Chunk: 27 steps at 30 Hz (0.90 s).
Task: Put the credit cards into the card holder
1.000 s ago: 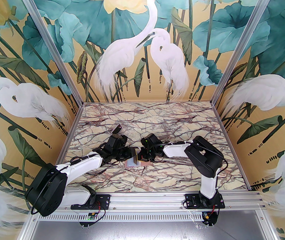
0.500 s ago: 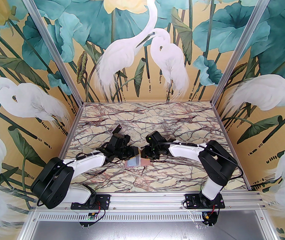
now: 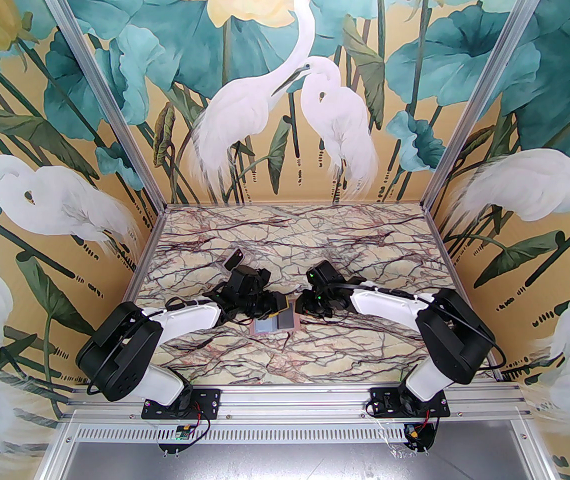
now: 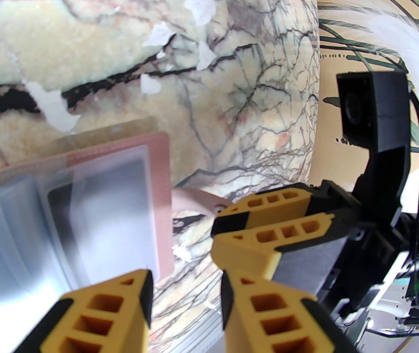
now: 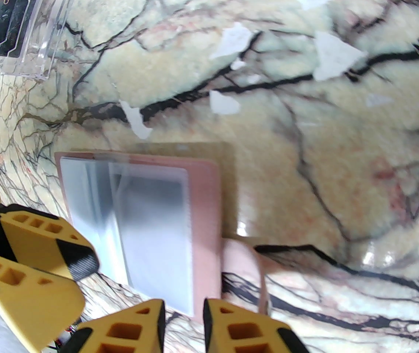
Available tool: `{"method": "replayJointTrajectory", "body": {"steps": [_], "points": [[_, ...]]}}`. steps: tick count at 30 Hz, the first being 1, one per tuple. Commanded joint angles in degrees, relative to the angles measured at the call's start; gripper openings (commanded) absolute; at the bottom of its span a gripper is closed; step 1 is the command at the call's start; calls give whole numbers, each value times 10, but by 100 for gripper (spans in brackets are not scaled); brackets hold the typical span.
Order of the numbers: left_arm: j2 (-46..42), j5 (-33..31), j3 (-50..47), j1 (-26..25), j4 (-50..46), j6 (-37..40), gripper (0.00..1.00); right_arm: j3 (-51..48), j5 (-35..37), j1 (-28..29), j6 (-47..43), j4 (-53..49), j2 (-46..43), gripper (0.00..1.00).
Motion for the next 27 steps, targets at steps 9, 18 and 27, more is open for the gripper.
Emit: {"method": "replayJointTrajectory", "body": {"steps": [9, 18, 27], "points": [[-68, -81, 7, 39, -143, 59, 40, 28, -42, 7, -10, 23, 18, 27], [-157, -102, 33, 152, -257, 119, 48, 86, -75, 38, -11, 41, 88, 27], [-98, -168, 197, 251, -363, 232, 57, 87, -40, 38, -49, 20, 88, 27]]}}
